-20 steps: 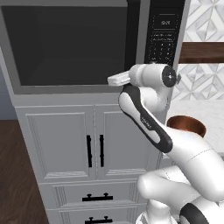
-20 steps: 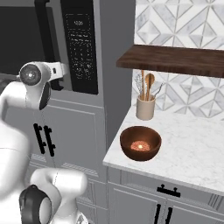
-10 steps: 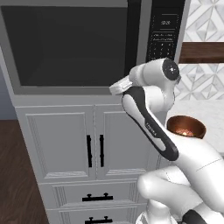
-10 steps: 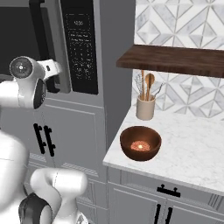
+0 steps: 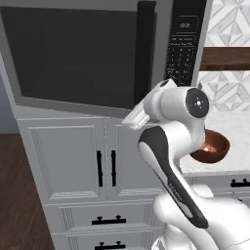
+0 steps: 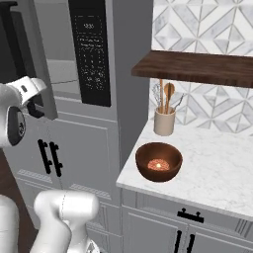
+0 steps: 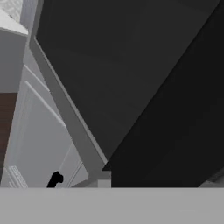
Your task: Open the microwave, place the bowl with waffle inside the microwave, then close the microwave door and turn it on.
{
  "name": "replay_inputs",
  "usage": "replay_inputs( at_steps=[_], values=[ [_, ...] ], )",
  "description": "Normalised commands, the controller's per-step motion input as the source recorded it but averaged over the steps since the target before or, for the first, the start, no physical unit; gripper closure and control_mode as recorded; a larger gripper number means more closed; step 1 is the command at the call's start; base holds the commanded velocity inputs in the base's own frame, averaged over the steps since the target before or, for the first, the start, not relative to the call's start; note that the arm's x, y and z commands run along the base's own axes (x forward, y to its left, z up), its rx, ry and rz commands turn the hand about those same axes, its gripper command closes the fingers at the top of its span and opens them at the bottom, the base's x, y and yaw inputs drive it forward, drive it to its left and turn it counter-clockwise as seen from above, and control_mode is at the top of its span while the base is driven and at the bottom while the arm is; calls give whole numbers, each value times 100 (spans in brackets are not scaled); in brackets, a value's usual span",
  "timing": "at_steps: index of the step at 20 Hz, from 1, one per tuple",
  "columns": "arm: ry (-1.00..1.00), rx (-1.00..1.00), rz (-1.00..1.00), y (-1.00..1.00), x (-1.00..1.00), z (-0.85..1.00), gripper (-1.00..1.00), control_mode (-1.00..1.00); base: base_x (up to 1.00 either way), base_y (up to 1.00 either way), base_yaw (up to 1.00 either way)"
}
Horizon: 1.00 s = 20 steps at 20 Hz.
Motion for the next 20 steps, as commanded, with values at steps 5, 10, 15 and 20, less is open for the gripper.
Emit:
replay_inputs(
  at_steps=[5, 10, 15, 20],
  values=[
    [9, -29, 4, 100, -92, 0, 100, -100, 0, 0, 0],
    [4, -28, 2, 100, -91, 0, 100, -100, 0, 0, 0],
    [0, -19, 0, 91, -90, -1, 100, -100, 0, 0, 0],
    [0, -3, 1, 14, -100, 0, 100, -100, 0, 0, 0]
  ],
)
